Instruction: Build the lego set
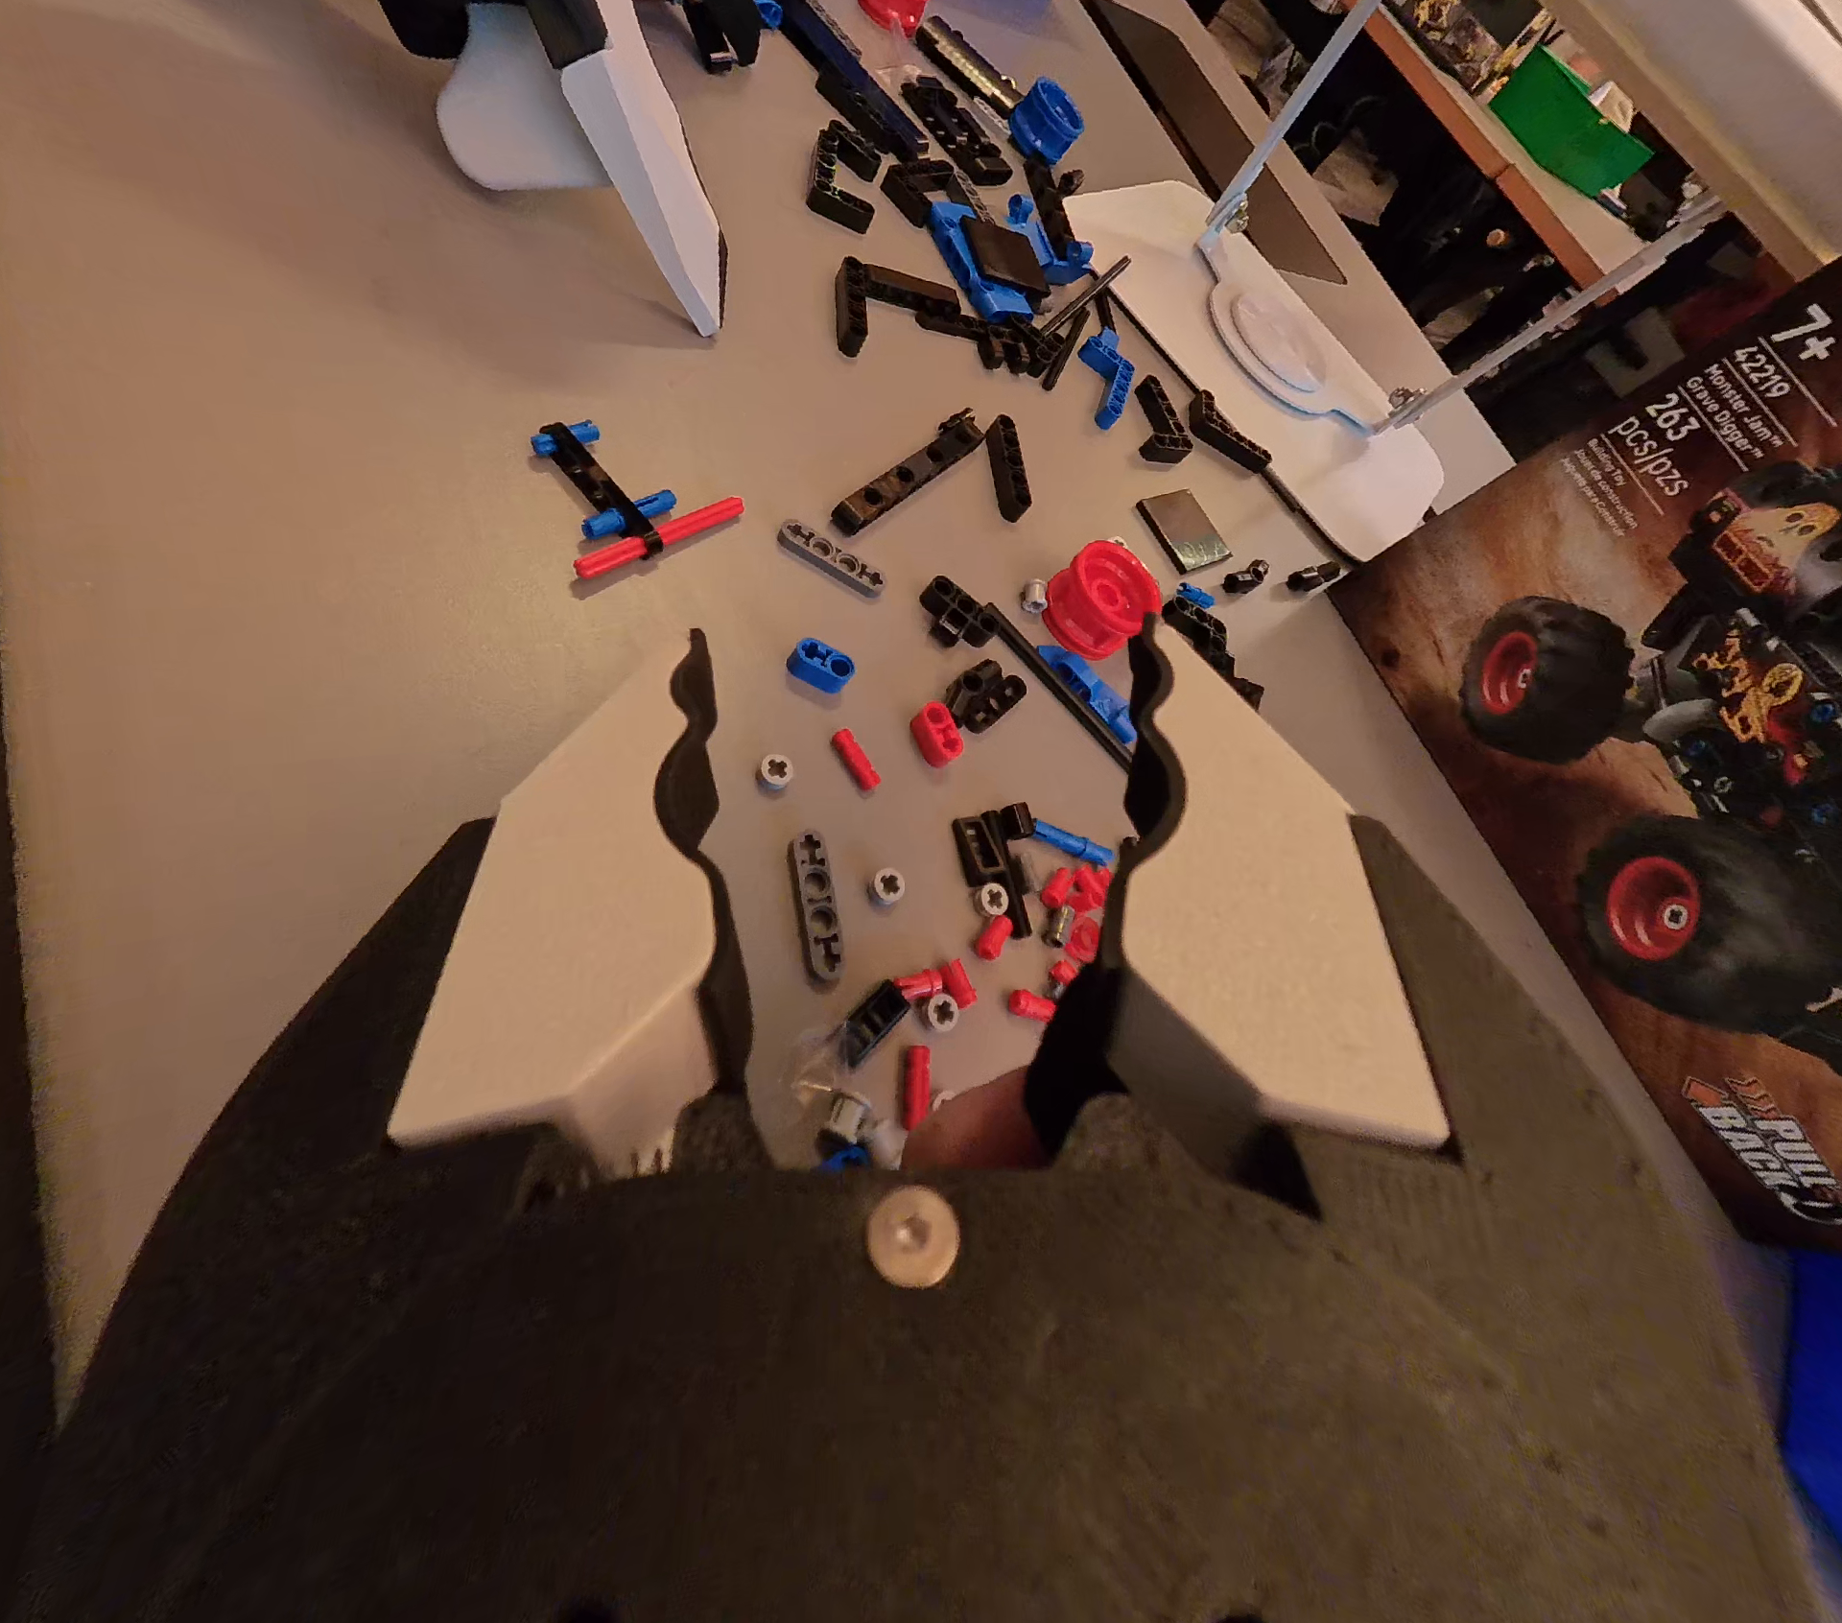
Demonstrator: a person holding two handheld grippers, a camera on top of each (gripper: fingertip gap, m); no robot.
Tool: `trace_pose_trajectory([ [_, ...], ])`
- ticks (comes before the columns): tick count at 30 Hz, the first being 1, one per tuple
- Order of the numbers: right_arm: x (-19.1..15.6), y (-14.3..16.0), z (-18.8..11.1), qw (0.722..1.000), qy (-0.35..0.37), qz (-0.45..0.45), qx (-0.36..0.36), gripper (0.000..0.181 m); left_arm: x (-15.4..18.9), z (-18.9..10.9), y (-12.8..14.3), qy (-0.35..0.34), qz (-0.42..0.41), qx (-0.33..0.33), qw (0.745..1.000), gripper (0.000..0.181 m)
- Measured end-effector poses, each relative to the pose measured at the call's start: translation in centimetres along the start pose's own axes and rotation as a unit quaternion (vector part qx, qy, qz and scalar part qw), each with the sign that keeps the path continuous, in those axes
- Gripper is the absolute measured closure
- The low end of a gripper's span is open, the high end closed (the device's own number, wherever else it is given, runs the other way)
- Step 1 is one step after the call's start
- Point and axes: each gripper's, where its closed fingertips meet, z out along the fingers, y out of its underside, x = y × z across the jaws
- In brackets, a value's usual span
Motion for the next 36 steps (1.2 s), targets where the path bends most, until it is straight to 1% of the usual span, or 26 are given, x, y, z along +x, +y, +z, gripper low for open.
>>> trace_pose_trajectory([
  [9, 0.3, 0.5, 0.4, 1.000, 0.010, 0.000, -0.012, 0.100, 0.0, 0.0, 0.0, 0.000, 0.000, 0.000, 1.000, 0.033],
  [18, 2.0, 1.0, 0.5, 0.998, 0.053, 0.015, -0.020, 0.106, 0.0, 0.0, 0.0, 0.000, 0.000, 0.000, 1.000, 0.033],
  [27, 3.5, 2.0, 0.4, 0.994, 0.095, 0.016, -0.045, 0.112, 0.0, 0.0, 0.0, 0.000, 0.000, 0.000, 1.000, 0.033],
  [36, 3.5, 2.4, 0.6, 0.994, 0.096, 0.010, -0.057, 0.112, 0.0, 0.0, 0.0, 0.000, 0.000, 0.000, 1.000, 0.033],
])
